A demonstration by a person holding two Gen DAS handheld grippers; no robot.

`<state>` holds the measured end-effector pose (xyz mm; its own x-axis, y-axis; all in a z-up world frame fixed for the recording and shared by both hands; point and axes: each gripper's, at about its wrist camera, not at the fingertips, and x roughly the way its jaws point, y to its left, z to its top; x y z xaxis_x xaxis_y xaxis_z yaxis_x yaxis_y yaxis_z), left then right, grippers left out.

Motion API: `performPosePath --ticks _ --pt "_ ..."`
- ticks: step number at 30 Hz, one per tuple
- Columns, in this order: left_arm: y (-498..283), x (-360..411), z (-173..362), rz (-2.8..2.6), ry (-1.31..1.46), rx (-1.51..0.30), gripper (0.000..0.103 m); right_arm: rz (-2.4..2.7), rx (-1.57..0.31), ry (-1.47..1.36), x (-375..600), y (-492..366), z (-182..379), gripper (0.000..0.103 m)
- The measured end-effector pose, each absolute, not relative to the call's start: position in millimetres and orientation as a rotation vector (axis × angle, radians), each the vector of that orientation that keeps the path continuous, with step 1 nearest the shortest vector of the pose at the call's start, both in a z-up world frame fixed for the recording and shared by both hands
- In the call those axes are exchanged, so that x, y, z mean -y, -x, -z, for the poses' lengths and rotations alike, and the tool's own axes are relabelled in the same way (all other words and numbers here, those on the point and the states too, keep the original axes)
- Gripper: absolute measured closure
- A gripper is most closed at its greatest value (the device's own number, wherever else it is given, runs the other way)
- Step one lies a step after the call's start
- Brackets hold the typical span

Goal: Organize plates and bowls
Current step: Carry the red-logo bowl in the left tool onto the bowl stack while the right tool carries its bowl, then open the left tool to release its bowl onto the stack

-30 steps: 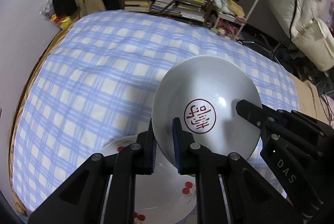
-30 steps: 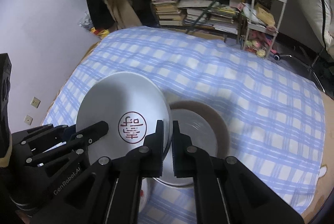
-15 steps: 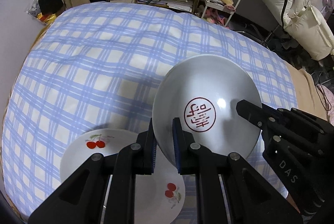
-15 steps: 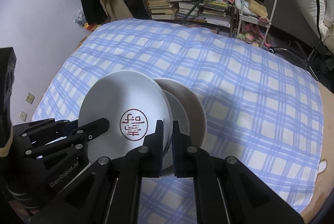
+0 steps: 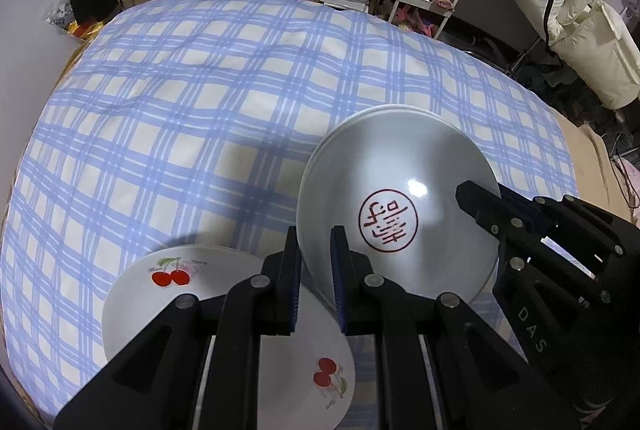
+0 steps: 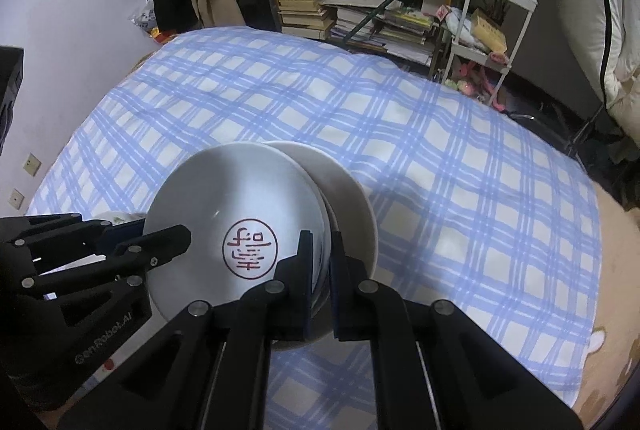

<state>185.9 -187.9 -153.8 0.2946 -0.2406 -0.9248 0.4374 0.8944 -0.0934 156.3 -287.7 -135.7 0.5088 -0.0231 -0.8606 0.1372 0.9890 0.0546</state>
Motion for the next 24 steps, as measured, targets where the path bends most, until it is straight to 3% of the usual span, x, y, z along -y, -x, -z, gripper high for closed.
performPosePath --ticks 12,15,17,21,24 --pt "-189 180 143 0.441 -0.184 -1.149 0.088 0.106 -0.953 -0.051 283 -153 123 0.091" --pt "-194 174 141 0.420 -0.183 -1.139 0.084 0.115 -0.927 -0.084 290 -150 115 0.075" --pt "-199 168 141 0.405 -0.169 -1.148 0.083 0.138 -0.909 -0.104 297 -147 110 0.055" --pt "-208 161 145 0.380 -0.161 -1.160 0.081 0.165 -0.925 -0.138 311 -144 106 0.043" --pt "-211 159 148 0.379 -0.167 -1.158 0.070 0.182 -0.939 -0.147 321 -143 106 0.035"
